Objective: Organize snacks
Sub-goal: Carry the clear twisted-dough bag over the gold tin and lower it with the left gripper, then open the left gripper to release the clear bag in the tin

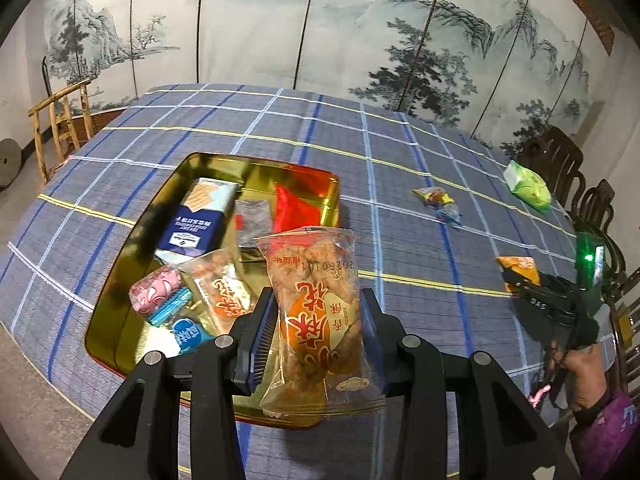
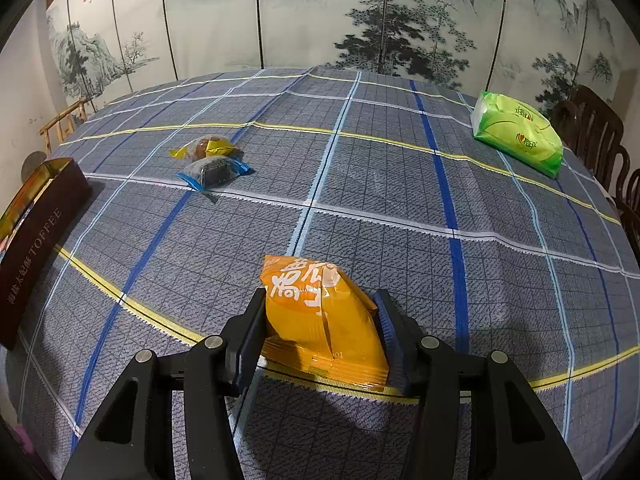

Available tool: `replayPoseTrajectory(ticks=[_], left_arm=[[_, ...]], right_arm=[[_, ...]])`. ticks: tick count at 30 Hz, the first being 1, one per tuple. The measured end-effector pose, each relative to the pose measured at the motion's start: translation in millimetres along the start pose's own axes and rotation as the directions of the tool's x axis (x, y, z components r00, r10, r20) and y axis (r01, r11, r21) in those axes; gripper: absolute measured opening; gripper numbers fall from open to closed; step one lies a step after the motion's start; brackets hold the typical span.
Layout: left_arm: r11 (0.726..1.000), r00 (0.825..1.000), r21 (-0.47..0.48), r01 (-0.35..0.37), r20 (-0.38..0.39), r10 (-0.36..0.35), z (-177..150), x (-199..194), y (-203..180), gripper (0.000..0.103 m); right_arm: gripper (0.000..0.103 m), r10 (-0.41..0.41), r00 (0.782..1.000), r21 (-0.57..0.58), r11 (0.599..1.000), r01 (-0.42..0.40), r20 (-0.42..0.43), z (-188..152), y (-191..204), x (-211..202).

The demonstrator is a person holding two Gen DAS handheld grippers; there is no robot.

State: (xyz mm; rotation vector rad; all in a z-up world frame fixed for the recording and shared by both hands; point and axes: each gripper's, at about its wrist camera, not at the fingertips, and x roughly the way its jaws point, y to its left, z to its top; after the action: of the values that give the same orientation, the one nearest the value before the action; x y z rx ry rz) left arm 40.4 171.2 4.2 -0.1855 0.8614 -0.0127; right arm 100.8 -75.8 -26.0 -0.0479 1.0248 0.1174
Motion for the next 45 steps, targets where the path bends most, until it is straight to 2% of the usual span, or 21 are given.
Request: replayPoseTrajectory(ticks=[15,45], left_arm=[[0.997,0.997,-0.004,-0.078,-0.010,0.078,-1,24,24,0.037],[0.996,0.996,0.000,-0.093,-0.013,0.093,-4,29,30,0.036]], right_arm=[[0.055,-0.002,1.000,0.000,1.000,0.002,0.000,0,0,0],[0.058,-0.006,1.000,0.000,1.000,0.006,-0.001,0,1,1]])
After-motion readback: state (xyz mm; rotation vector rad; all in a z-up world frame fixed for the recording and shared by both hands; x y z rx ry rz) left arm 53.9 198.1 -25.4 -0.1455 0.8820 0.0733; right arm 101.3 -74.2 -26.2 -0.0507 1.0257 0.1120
